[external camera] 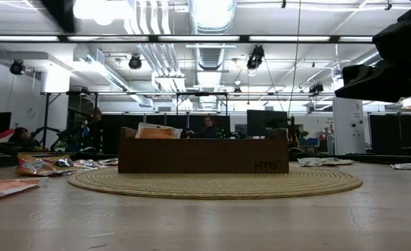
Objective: Pick & Place Tea
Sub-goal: Put the white orange tea bag into the left section of the wooden organizer
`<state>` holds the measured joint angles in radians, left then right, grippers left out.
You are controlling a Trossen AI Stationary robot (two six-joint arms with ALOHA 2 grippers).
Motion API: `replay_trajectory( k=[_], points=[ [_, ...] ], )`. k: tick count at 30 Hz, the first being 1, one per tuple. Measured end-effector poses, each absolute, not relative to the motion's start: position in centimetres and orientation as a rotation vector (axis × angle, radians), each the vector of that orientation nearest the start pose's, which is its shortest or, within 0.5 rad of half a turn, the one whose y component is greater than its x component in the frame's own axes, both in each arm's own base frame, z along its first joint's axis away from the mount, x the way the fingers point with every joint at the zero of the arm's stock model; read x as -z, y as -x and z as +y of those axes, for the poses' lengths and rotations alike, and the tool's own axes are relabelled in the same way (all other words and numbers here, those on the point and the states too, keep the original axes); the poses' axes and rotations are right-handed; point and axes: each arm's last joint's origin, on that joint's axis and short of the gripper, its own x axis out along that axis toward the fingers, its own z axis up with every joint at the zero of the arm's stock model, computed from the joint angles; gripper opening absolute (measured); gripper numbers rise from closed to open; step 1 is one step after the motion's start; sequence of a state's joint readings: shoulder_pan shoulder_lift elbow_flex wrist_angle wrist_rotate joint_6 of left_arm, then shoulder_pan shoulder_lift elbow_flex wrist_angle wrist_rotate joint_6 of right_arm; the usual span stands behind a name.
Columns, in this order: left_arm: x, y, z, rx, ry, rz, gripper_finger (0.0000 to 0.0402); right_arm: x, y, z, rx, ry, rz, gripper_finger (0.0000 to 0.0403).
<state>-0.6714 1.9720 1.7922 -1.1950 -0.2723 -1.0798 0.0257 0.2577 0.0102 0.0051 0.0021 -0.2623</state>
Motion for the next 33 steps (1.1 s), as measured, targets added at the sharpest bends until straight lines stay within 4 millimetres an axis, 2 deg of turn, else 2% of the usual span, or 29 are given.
replay_trajectory(
  k=[4, 8, 17, 23, 33],
  points=[
    [-24.6, -29.8, -23.5, -0.405, 0.299, 1.388, 0.0119, -14.6, -11.1, 0.3, -0.055, 0.264, 0.238, 0.0009],
    [-22.5, -29.0, -23.3, -0.436, 0.331, 1.484, 0.012, -14.6, -11.1, 0.3, -0.055, 0.264, 0.239, 0.0009],
    [-18.4, -28.0, -23.6, -0.319, 0.411, 1.633, 0.012, -14.6, -11.1, 0.3, -0.055, 0.264, 0.238, 0.0009],
    [-17.1, -27.0, -23.3, -0.312, 0.446, 1.754, 0.012, -14.6, -11.1, 0.3, -0.055, 0.264, 0.238, 0.0009],
    [-15.0, -26.1, -23.4, -0.273, 0.46, 1.738, 0.012, -14.6, -11.1, 0.3, -0.055, 0.264, 0.238, 0.0009]
  ],
)
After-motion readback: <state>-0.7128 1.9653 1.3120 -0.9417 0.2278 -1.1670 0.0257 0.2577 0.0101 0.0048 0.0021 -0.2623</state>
